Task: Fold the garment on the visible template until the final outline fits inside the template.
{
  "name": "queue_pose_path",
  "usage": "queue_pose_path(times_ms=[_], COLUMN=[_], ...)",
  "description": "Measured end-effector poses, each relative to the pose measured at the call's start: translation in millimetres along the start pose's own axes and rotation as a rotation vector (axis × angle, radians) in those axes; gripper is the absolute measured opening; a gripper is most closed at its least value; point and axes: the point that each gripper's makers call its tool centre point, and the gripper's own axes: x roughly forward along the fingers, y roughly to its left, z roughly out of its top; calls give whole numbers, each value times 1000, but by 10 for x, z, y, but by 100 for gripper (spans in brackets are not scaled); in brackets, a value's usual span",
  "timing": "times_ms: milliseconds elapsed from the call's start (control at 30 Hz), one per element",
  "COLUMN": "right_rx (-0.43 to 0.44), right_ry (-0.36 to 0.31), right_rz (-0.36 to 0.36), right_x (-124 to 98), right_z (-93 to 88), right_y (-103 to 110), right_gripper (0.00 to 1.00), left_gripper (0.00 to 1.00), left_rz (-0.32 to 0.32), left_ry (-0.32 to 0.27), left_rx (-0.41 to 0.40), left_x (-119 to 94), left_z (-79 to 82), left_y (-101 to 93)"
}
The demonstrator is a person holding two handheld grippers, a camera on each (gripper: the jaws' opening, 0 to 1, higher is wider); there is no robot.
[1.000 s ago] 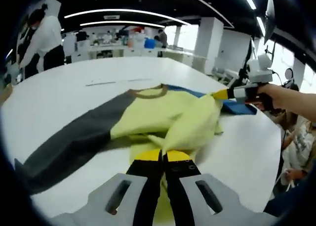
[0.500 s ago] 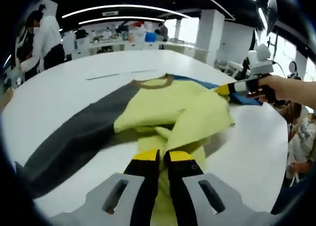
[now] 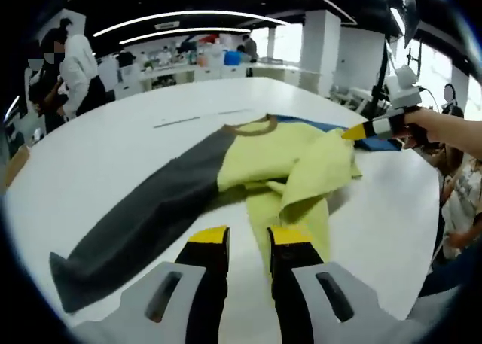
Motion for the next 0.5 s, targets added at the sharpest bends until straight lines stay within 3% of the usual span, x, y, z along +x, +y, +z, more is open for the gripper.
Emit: queue_pose_path(times_ms=[167, 500], right_rx=[9, -14], right_ry=[19, 47], right_rz=[17, 20], right_x=[-55, -99], right_z=[-75, -331], right_y=[145, 392], right_gripper=[46, 44], left_gripper=[20, 23], left_rz=[4, -15], left_ry=[13, 40], left_rx=[14, 19], left_x=[-45, -68], left_z=[-86, -263], left_y=[3, -93])
